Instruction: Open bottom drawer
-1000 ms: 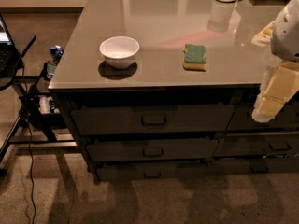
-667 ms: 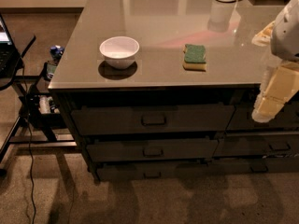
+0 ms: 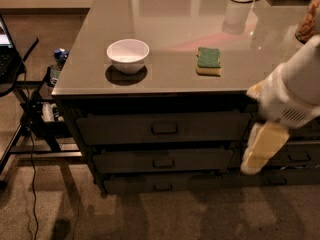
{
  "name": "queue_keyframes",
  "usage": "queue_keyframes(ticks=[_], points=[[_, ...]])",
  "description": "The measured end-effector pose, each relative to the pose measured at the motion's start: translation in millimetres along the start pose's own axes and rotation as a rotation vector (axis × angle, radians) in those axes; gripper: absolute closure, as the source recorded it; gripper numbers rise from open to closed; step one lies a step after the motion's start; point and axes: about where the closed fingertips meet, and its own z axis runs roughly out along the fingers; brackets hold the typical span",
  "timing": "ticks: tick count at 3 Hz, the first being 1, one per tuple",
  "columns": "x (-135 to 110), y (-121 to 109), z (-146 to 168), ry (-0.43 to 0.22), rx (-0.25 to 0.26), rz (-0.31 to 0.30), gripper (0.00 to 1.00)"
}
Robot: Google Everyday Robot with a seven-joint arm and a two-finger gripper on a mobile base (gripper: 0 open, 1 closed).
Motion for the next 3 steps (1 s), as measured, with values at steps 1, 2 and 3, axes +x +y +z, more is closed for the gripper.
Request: queue_keyframes(ticks=[1,2,3], points=[[7,29,68,0.012,-0.073,0.002,0.0],[7,29,67,0.012,-0.073,0.002,0.0],[13,49,103,0.015,-0.132,0.025,0.0]])
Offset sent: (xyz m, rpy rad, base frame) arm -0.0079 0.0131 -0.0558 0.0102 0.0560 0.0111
